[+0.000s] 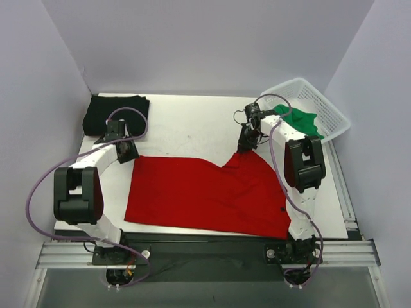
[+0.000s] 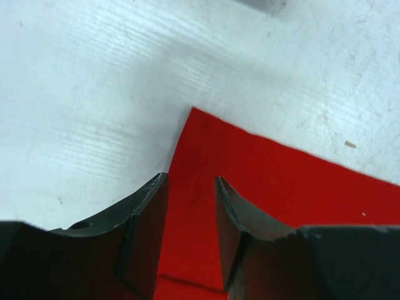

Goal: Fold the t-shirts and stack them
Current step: Grap the side of the flattened tshirt furthest away from the robot with both arms

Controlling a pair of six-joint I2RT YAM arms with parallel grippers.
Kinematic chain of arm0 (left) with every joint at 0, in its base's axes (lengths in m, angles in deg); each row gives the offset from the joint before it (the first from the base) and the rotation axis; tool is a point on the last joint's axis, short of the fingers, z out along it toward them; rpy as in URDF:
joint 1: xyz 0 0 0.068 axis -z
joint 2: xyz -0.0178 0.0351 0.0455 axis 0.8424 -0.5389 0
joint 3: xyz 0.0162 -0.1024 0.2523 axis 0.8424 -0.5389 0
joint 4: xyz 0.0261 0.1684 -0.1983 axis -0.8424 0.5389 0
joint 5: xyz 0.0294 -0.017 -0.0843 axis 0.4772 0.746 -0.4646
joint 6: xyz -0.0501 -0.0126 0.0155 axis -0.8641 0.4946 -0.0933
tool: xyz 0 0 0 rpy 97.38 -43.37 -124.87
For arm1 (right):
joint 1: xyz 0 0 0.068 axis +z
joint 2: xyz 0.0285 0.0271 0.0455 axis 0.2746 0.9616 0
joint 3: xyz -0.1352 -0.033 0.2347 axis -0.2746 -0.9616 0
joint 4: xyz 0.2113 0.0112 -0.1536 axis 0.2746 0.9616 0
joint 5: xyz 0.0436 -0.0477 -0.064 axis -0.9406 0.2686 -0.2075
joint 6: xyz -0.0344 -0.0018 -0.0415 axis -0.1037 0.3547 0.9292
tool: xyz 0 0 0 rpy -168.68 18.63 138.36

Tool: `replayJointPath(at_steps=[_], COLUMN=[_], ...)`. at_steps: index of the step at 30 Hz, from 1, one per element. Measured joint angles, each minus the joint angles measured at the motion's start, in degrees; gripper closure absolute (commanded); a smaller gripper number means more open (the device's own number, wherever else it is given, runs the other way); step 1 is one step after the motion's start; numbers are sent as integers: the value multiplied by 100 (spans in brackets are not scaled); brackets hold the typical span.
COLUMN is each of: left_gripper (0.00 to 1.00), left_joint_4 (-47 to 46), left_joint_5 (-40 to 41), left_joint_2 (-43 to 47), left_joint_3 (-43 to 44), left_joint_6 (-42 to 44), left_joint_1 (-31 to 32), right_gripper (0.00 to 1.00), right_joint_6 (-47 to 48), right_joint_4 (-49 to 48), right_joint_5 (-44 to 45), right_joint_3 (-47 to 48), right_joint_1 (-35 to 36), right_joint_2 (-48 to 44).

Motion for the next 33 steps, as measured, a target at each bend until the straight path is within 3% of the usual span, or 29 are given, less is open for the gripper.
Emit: replayJointPath(at_steps=[18,33], left_gripper=[57,59], left_joint_4=[-205,-208], left_joint_5=[-79,245], left_joint_2=[-1113,-1355], left_joint_3=[726,866], left_joint_6=[297,428], left_joint_1=[-122,173], right_gripper=[100,100], right_joint_6=[-15,-17], right_joint_4=[17,20], right_joint_5=[-13,-13], right_joint_3=[-90,-103], right_joint_1=[52,52], right_joint_2=[0,0])
